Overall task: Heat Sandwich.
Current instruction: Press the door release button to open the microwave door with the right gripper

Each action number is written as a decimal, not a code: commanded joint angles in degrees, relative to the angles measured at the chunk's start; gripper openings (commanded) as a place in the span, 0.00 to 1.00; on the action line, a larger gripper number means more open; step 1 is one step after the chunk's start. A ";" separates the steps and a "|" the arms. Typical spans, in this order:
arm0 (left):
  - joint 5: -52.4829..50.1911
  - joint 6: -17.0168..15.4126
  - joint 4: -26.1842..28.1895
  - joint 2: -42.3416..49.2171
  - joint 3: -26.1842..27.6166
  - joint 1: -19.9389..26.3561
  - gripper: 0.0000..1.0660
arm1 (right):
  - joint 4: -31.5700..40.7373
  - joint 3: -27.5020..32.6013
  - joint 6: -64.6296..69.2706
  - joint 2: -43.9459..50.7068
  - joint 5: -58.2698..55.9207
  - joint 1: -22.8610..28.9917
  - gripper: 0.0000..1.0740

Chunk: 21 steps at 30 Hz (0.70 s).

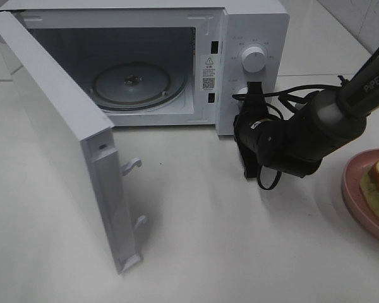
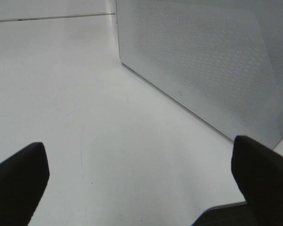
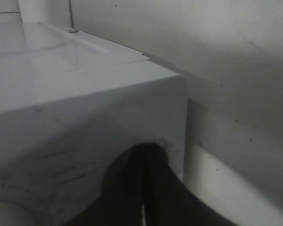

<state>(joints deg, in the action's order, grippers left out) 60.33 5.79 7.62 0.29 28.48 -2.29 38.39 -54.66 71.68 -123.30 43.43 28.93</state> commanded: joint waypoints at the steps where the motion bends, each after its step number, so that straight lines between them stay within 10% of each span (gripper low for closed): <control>1: -0.86 -0.11 0.34 1.15 -0.17 0.06 0.95 | -2.81 -2.86 -0.80 1.95 13.87 -2.35 0.00; 21: -0.86 -0.11 0.34 1.15 -0.17 0.06 0.95 | -1.09 8.02 -2.98 9.68 -4.18 0.57 0.00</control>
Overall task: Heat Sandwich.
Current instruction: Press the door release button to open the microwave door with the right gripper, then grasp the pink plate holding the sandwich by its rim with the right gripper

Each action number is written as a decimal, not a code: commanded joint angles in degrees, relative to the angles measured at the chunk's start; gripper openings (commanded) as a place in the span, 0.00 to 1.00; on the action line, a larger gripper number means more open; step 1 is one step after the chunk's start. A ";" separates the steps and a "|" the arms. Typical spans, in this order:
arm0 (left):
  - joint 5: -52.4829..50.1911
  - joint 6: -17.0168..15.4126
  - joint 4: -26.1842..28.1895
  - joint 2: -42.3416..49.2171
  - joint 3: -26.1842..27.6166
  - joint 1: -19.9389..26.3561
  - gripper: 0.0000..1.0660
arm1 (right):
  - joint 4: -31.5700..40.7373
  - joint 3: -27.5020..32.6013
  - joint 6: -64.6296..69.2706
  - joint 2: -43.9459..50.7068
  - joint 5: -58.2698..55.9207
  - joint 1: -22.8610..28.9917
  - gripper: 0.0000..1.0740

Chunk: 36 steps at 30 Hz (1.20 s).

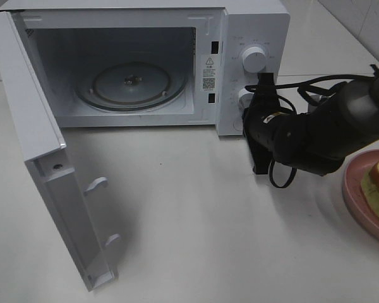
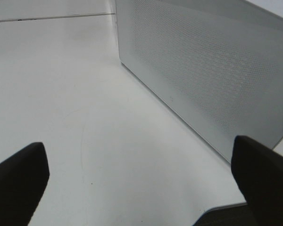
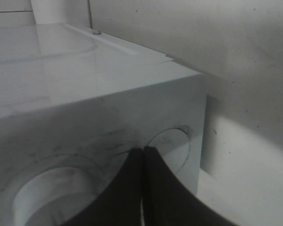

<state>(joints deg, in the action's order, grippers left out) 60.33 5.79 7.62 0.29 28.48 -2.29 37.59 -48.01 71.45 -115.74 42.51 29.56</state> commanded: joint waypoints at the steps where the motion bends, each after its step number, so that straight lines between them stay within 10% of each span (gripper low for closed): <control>1: -0.86 -0.11 0.34 1.15 -0.17 0.06 0.95 | -0.29 2.12 -3.72 2.92 -4.35 -0.06 0.00; 17: -0.86 -0.11 0.34 1.15 -0.17 0.06 0.95 | -15.58 8.08 -19.54 16.50 -27.27 -3.32 0.02; 36: -0.86 -0.11 0.34 1.15 -0.17 0.06 0.95 | -23.43 8.02 -70.19 29.62 -63.71 -11.75 0.08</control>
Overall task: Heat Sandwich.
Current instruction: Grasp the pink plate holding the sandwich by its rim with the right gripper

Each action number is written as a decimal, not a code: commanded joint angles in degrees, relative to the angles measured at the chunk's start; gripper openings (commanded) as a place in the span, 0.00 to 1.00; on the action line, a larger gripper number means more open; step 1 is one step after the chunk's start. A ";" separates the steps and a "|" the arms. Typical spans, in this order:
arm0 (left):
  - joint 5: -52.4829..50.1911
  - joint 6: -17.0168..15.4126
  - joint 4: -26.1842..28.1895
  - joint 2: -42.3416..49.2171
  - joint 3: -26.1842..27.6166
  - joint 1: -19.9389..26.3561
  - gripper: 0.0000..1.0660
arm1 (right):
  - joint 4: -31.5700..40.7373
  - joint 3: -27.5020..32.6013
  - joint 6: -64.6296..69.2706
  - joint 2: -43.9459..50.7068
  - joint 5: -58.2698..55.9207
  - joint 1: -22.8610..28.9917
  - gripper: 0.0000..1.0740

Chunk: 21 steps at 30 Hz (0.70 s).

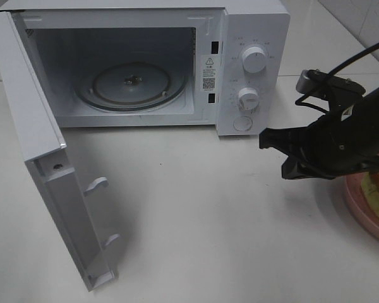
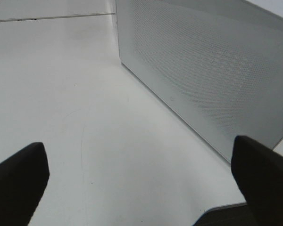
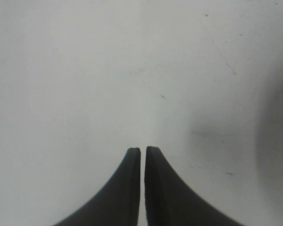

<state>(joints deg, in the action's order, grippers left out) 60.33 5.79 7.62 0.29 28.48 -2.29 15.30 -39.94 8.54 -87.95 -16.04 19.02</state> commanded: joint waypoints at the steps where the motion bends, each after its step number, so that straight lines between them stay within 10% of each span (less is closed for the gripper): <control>1: -0.86 -0.11 0.34 1.15 -0.17 0.06 0.95 | -1.60 -0.06 -8.54 2.35 -6.70 -1.78 0.09; 9: -0.86 -0.11 0.34 1.15 -0.17 0.06 0.95 | -10.89 -2.81 -8.54 5.90 -19.31 -6.59 0.31; 17: -0.86 -0.11 0.34 1.15 -0.17 0.06 0.95 | -17.82 -5.39 -10.49 6.53 -24.81 -8.42 0.90; 21: -0.86 -0.11 0.34 1.15 -0.17 0.06 0.95 | -17.59 -5.39 -10.94 6.53 -25.10 -8.42 0.96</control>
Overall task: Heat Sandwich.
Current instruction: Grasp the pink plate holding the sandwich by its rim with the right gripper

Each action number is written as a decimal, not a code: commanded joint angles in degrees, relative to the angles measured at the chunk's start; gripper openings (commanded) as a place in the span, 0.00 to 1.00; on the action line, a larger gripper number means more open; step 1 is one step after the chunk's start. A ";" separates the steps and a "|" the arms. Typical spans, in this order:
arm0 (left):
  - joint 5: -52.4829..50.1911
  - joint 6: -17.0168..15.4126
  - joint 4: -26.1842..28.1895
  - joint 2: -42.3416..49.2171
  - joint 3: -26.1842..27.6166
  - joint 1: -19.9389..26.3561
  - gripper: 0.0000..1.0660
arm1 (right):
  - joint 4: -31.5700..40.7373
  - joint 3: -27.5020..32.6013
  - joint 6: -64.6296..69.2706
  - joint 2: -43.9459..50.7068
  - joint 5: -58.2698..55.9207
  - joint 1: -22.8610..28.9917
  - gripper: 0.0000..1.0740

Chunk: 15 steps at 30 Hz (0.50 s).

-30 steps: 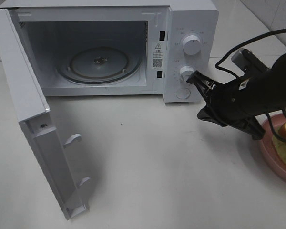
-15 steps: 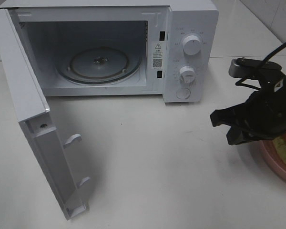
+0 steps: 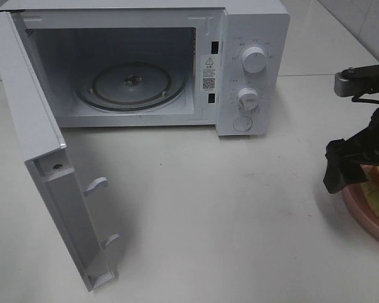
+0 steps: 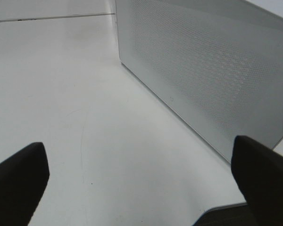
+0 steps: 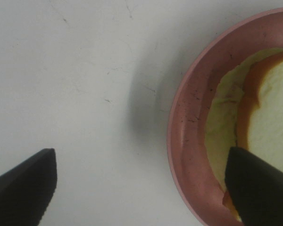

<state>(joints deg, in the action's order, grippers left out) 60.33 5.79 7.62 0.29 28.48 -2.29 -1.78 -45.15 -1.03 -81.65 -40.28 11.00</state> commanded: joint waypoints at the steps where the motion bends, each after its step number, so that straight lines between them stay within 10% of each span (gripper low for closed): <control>1: -0.86 -0.11 0.34 1.15 -0.17 0.06 0.95 | -0.52 -0.17 -1.32 -0.11 -0.92 -0.40 0.95; 15: -0.86 -0.11 0.34 1.15 -0.17 0.06 0.95 | 0.74 -0.17 -1.32 -10.14 0.80 -0.40 0.92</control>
<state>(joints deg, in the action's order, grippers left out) 60.33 5.79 7.62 0.29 28.48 -2.29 -1.15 -45.21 -1.89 -90.76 -40.39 11.00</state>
